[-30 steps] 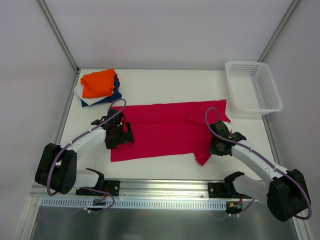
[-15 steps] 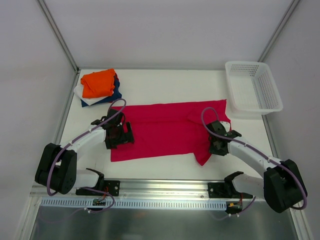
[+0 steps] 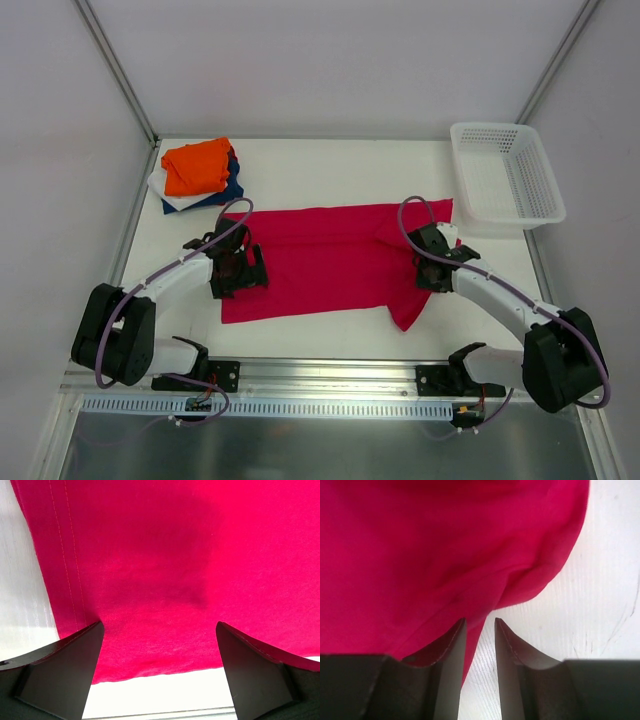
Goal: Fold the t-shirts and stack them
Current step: Fold the tshirt
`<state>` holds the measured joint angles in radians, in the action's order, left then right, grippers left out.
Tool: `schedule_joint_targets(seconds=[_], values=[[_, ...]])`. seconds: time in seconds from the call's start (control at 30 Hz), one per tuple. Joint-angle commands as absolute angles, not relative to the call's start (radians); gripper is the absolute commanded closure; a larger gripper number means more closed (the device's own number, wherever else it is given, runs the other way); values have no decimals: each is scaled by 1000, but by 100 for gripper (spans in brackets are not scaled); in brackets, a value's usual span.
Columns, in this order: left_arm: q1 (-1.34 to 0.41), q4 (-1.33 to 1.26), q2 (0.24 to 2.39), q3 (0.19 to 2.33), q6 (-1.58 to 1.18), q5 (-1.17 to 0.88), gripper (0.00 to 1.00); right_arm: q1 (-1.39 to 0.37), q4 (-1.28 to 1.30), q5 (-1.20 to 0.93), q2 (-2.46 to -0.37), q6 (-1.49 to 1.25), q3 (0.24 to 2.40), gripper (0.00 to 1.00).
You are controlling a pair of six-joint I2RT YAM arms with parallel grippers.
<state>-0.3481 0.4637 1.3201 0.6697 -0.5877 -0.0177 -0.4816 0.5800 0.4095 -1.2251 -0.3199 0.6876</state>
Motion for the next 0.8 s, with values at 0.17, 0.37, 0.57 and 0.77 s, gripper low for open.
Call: schedule_joint_targets(seconds=[0.17,0.37,0.57,0.77], values=[[-360,474,1322,678,-580,20,4,-471,641,561,-1259,-299,792,65],[-359,476,1331,680,-577,25,4,-430,641,557,-1282,-298,795,66],[-360,474,1335,681,-575,31,4,-440,607,489,-1270,-333,735,70],[-360,476,1344,686,-574,29,4,-469,600,465,-1255,-364,683,74]])
